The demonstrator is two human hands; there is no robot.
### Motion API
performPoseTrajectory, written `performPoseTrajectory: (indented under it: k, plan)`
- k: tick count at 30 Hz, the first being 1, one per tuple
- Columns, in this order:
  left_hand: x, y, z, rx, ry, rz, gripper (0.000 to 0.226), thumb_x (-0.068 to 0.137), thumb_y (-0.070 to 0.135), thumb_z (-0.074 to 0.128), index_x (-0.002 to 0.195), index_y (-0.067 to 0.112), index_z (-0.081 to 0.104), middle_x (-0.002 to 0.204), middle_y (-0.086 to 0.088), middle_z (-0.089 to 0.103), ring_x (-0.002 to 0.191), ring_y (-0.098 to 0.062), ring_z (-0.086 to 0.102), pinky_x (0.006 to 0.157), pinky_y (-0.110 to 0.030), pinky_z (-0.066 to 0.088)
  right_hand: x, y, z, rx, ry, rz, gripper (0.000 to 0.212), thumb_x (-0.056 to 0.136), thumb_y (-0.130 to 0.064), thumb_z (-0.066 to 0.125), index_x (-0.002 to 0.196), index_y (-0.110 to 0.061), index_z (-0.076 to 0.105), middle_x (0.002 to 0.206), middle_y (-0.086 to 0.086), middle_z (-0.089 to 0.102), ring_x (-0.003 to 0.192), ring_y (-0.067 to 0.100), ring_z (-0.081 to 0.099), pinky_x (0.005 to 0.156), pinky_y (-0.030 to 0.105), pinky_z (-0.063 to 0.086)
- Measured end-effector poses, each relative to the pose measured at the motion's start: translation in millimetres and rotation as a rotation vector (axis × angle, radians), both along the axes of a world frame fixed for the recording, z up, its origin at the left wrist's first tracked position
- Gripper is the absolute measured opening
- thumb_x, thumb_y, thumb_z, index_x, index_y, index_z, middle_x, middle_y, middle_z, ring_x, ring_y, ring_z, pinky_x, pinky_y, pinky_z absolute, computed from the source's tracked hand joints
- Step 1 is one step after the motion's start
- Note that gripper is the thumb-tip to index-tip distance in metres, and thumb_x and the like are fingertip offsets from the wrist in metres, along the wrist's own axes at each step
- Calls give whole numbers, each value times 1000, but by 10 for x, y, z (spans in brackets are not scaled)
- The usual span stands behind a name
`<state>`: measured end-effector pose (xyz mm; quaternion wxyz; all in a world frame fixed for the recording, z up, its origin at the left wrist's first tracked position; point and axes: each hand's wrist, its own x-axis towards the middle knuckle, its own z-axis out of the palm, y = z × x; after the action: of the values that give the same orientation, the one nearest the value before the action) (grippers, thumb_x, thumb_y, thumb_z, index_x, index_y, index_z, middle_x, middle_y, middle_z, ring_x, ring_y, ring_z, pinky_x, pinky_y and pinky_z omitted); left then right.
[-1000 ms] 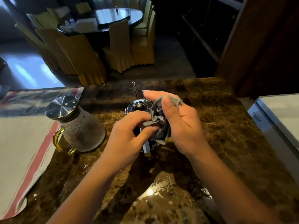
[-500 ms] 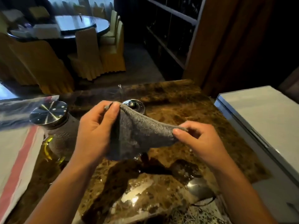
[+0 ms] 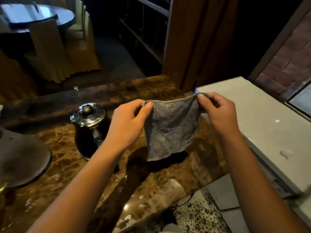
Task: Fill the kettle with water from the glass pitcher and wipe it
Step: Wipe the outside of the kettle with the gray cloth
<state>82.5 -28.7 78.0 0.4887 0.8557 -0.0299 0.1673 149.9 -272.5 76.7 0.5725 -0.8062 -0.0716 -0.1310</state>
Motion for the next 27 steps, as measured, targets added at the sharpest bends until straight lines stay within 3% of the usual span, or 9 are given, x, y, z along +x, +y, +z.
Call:
performPoseTrajectory:
  k: [2,6,10,13,15,18,23,25,27]
  plan:
    - [211,-163,-181,-8,79,19,29,104,34,55,82,23,71,69,12,65,66,-4,61,63,-26,47,310,-173,-128,-5,3,-6,11,100,-29,67,104,-25,77,98,-6,78,94,8,73,89,41,62]
    - [492,-500,-362,-74,192,23,26,102,40,56,96,25,76,80,8,73,73,-12,71,69,-47,60,795,-515,-258,-47,44,39,11,98,-32,69,91,-34,77,91,-9,77,90,11,72,82,44,61]
    - [623,-873,-286,-374,333,-61,23,102,22,57,98,7,74,72,0,73,59,-14,68,54,-29,57,1101,-907,-239,-67,64,141,12,98,-31,69,91,-35,78,88,-7,77,89,17,73,75,36,61]
    - [842,-1030,-343,-528,410,-19,27,102,15,55,96,-7,68,64,-9,69,51,-14,63,49,-23,51,1360,-1057,-316,-54,88,213,18,99,-23,69,88,-35,78,83,-12,76,82,8,69,72,25,57]
    - [1107,-1049,-496,-470,449,76,25,103,20,56,94,2,72,70,-11,72,56,-12,65,52,-22,53,1630,-1064,-498,-72,184,238,17,99,-20,70,91,-32,79,80,-16,75,79,2,67,70,18,54]
    - [1379,-956,-719,-313,475,193,26,102,26,58,86,15,74,65,3,70,56,-3,62,53,-19,50,1926,-972,-825,-113,292,316,10,99,-16,69,99,-16,79,77,-14,74,74,-3,66,70,16,51]
    - [1799,-690,-996,-157,551,293,28,103,32,56,87,15,72,71,4,70,60,-1,63,61,-20,49,2407,-623,-1240,-239,291,370,7,98,-26,70,95,-27,77,86,-14,73,77,-4,64,77,29,52]
    - [1936,-602,-1096,-38,513,360,18,102,34,59,97,21,70,81,7,70,72,-1,65,67,-22,50,2585,-480,-1314,-305,240,358,9,98,-29,70,106,-30,74,94,-16,72,88,-2,64,84,35,54]
    - [1979,-572,-1143,133,425,458,24,97,33,64,119,23,63,101,11,69,91,-4,64,82,-25,52,2670,-351,-1371,-324,219,342,35,97,-30,70,131,-26,65,113,-8,70,101,7,64,91,34,54]
